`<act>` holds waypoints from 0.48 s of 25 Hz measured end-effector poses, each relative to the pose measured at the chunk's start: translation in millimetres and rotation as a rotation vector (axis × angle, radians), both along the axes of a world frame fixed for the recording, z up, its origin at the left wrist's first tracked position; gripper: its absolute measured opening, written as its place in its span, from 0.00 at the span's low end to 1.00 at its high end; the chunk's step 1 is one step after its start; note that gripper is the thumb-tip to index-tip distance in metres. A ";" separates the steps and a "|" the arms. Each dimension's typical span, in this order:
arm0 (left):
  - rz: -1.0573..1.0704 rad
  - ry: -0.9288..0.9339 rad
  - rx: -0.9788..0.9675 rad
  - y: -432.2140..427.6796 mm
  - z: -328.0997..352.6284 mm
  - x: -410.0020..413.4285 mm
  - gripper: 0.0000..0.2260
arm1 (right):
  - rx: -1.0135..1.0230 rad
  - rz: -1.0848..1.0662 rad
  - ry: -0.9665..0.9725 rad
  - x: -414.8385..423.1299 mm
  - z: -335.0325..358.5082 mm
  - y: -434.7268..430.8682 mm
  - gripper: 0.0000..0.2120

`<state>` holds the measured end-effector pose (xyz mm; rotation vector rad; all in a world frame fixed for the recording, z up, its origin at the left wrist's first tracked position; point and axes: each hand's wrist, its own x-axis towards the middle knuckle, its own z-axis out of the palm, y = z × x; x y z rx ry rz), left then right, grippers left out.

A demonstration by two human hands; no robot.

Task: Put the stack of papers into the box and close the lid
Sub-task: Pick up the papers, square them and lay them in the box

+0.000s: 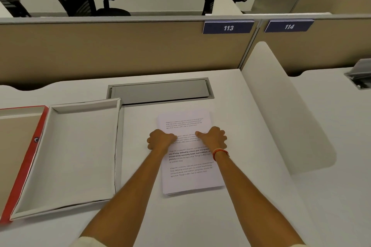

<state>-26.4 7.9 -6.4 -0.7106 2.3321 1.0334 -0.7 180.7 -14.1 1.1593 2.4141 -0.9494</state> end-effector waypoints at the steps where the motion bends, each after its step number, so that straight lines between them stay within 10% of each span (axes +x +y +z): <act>1: -0.001 -0.029 0.006 1.5 1.6 0.1 0.24 | -0.003 -0.004 -0.011 -0.8 -0.1 -0.5 0.37; 12: 0.096 -0.100 0.070 -4.3 -4.0 -4.9 0.31 | -0.121 -0.086 0.013 -4.3 5.3 5.1 0.37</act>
